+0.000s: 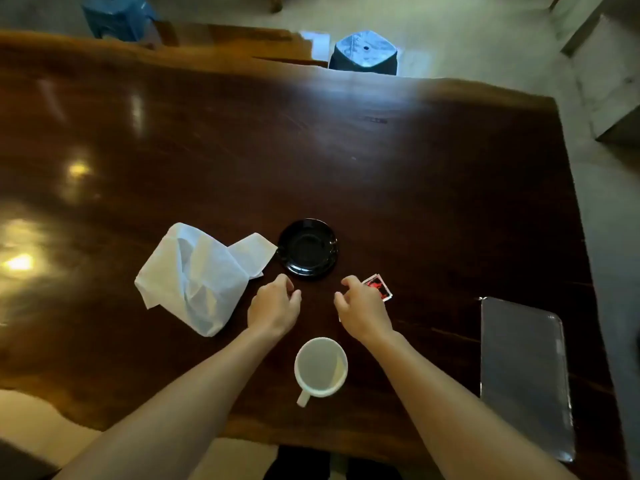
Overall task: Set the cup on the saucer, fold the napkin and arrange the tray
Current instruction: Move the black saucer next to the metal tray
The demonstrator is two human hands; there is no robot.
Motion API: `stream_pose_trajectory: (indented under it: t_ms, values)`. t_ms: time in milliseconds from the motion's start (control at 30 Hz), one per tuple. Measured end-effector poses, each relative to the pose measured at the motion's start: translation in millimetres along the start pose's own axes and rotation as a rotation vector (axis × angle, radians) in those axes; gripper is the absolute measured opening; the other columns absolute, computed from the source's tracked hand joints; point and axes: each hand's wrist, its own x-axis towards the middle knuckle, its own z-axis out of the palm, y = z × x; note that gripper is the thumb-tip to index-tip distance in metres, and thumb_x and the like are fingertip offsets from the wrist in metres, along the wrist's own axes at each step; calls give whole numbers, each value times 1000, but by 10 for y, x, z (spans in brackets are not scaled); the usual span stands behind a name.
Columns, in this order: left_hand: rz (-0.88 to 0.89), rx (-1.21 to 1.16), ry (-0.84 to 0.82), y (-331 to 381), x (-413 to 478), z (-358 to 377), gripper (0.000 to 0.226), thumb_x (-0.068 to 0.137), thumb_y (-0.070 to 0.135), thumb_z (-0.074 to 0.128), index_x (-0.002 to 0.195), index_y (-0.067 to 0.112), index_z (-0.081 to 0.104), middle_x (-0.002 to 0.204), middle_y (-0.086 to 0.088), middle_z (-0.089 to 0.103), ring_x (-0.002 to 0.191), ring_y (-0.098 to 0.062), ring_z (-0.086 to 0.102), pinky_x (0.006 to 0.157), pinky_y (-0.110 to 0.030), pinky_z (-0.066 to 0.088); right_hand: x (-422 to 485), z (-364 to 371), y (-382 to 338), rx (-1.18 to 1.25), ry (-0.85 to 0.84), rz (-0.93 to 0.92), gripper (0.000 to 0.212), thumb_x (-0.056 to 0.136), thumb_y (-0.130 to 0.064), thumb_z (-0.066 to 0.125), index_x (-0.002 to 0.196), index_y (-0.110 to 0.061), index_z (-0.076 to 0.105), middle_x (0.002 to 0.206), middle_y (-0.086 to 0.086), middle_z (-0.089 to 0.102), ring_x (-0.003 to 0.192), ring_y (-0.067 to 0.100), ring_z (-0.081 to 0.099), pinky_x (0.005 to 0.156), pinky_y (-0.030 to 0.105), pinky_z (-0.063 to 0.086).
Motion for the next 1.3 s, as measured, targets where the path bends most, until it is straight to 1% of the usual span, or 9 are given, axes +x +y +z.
stream_pose_trajectory:
  t_ms: [167, 333, 533, 700, 833, 1033, 1133, 1233, 1300]
  values:
    - [-178, -152, -18, -96, 452, 178, 23, 93, 41, 61, 102, 20, 65, 92, -3, 71, 87, -24, 69, 82, -44, 60, 490, 233, 14, 257, 32, 188, 37, 99, -28, 54, 132, -13, 51, 92, 4, 68, 79, 16, 68, 75, 41, 60]
    - [-406, -356, -41, -180, 792, 382, 28, 94, 38, 65, 110, 21, 51, 74, -1, 67, 62, -19, 74, 68, -42, 65, 938, 452, 56, 448, 14, 371, 39, 100, -22, 54, 135, -8, 46, 100, 12, 67, 74, 21, 73, 66, 40, 64]
    - [-494, -542, -61, -187, 1018, 576, 43, 96, 29, 64, 134, 16, 48, 93, -2, 66, 62, -15, 74, 46, -27, 57, 1154, 601, 109, 599, -9, 472, 37, 98, -17, 59, 133, -10, 47, 100, 13, 70, 62, 15, 74, 42, 19, 52]
    - [-551, -804, -97, -197, 1073, 658, 47, 99, 15, 59, 143, 16, 40, 91, -1, 59, 62, -14, 76, 50, -27, 58, 1236, 643, 115, 750, -4, 509, 23, 97, -6, 56, 118, -10, 47, 83, 14, 73, 53, 14, 73, 43, 19, 53]
    - [-551, -909, -98, -164, 1040, 670, 37, 99, 7, 57, 131, 19, 43, 100, -9, 58, 65, -16, 77, 54, -27, 59, 1199, 601, 116, 800, -23, 536, 19, 98, -3, 54, 110, -13, 44, 86, 17, 73, 55, 15, 74, 43, 18, 53]
    - [-503, -982, -99, 55, 787, 673, 34, 98, 1, 56, 121, 22, 41, 100, -13, 61, 68, -19, 78, 59, -27, 61, 940, 418, 233, 822, -13, 556, 33, 98, -1, 51, 129, -7, 42, 95, 22, 72, 51, 12, 72, 38, 18, 49]
    - [-481, -989, -112, 220, 586, 722, 29, 98, 0, 55, 115, 18, 40, 103, -18, 62, 69, -22, 78, 66, -32, 63, 729, 283, 340, 858, 39, 555, 32, 98, 1, 49, 129, -6, 42, 90, 21, 70, 55, 17, 73, 49, 25, 58]
    - [-446, -918, -123, 396, 350, 797, 18, 97, 1, 57, 104, 13, 47, 102, -17, 64, 68, -22, 78, 70, -37, 64, 465, 117, 491, 859, 114, 548, 14, 96, 4, 51, 106, -5, 52, 109, 23, 68, 65, 23, 75, 59, 33, 63]
    - [-425, -892, -132, 520, 174, 857, 18, 96, 1, 59, 94, 16, 50, 99, -16, 65, 66, -21, 77, 69, -37, 64, 283, 5, 625, 856, 156, 553, 19, 95, 4, 53, 110, -8, 54, 114, 19, 66, 71, 24, 76, 60, 32, 63]
